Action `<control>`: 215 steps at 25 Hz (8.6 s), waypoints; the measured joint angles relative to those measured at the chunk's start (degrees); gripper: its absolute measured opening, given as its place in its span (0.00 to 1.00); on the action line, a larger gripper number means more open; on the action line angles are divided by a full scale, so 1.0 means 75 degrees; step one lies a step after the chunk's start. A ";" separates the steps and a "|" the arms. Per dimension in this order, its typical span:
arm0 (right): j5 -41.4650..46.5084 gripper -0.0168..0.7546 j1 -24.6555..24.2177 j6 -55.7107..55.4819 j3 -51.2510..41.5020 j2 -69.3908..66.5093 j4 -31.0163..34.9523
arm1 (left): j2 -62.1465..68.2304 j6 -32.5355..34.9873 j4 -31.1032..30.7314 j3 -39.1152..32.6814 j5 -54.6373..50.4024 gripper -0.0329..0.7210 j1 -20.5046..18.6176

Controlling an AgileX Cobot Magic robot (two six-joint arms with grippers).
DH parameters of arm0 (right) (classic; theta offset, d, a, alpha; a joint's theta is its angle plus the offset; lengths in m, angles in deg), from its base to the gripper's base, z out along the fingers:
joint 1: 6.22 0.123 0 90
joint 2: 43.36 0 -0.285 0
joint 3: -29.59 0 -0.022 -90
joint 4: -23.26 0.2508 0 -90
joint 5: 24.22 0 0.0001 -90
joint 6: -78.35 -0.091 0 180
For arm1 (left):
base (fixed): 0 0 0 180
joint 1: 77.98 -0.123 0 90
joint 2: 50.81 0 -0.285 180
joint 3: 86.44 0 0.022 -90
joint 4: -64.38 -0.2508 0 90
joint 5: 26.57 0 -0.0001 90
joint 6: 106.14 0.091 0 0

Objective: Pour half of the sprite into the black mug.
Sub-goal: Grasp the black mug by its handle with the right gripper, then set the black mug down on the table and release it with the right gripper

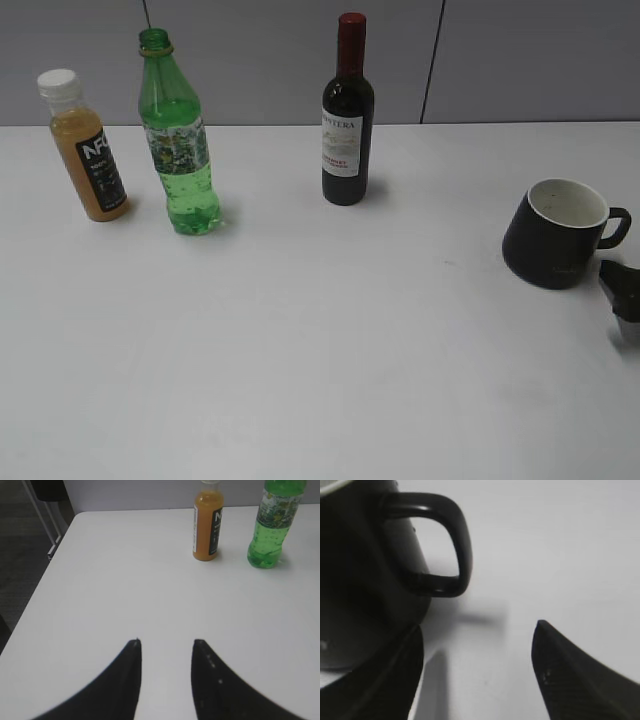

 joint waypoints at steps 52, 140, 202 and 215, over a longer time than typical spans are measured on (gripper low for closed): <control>-0.0058 0.64 -0.0015 -0.0392 0.0791 0.0329 -0.0631 | 0.0000 0.0000 0.0000 0.0000 0.0000 0.40 0.0000; 0.0342 0.11 0.3534 -0.1525 0.2086 0.0700 -0.1039 | 0.0000 -0.0007 0.0000 0.0000 0.0000 0.40 0.0000; -0.0116 0.40 0.6592 -0.1125 0.1980 -0.0795 0.1700 | 0.0000 -0.0007 0.0000 0.0000 0.0000 0.40 0.0000; -0.0110 0.52 0.6592 -0.0972 0.0957 0.0023 0.1988 | 0.0000 -0.0007 0.0000 0.0000 0.0000 0.40 0.0000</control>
